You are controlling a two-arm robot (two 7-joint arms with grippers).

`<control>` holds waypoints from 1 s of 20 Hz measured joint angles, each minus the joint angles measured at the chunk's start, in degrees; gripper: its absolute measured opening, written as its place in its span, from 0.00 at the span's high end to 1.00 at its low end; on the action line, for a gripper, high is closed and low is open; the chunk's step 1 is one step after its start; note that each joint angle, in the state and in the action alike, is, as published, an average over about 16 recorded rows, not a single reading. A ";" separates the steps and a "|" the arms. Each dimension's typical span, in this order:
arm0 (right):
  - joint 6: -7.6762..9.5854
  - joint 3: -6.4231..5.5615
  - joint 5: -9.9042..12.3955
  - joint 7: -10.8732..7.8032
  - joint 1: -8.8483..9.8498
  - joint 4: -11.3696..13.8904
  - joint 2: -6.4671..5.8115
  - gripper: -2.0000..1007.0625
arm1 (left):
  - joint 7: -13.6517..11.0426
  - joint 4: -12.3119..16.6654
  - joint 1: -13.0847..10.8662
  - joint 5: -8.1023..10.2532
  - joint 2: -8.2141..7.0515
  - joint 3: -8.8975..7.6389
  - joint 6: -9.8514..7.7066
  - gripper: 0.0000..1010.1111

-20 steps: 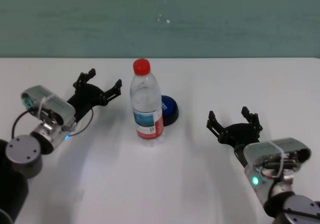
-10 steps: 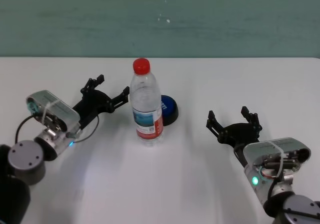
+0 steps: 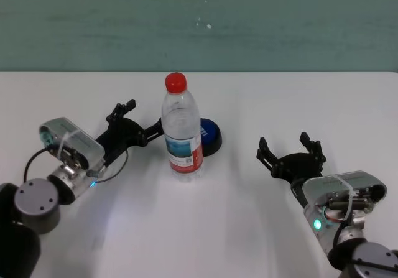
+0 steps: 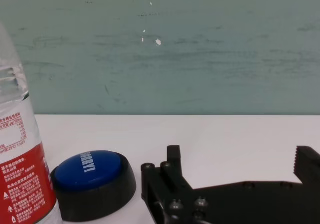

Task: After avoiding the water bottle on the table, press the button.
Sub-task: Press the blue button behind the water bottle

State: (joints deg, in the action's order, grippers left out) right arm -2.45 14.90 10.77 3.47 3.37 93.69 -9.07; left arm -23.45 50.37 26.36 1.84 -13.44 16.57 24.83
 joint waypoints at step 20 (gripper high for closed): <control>0.00 0.00 0.00 0.00 0.00 0.00 0.00 0.00 | 6.65 2.92 -1.89 -1.92 -0.56 -2.43 -3.49 0.01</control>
State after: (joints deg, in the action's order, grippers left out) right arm -2.45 14.90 10.77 3.47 3.37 93.69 -9.07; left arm -16.80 53.29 24.48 -0.09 -14.00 14.14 21.34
